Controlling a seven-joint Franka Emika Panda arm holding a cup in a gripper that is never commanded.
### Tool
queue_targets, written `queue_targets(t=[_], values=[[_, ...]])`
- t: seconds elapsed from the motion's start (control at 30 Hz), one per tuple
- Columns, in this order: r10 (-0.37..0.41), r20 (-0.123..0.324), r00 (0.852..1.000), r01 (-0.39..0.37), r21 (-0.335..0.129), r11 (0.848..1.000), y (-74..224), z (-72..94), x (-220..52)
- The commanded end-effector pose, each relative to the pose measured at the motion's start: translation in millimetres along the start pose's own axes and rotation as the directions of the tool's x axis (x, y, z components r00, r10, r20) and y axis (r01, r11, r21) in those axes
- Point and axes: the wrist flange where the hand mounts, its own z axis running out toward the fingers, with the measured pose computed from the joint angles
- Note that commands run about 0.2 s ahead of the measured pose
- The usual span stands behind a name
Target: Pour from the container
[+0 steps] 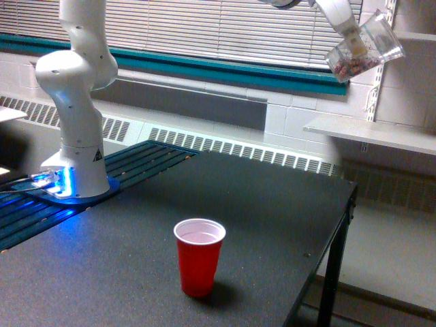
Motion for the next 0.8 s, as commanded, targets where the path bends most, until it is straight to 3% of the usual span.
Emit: queue_targets(t=[0.03,0.33,0.8], values=[[0.014,-0.004,1.000,-0.014,-0.003,1.000,4,0.2,3],[0.040,-0.007,0.999,-0.040,-0.008,0.999,27,6.2,11],[0.085,-0.016,0.996,-0.086,-0.122,0.989,129,34.0,25]])
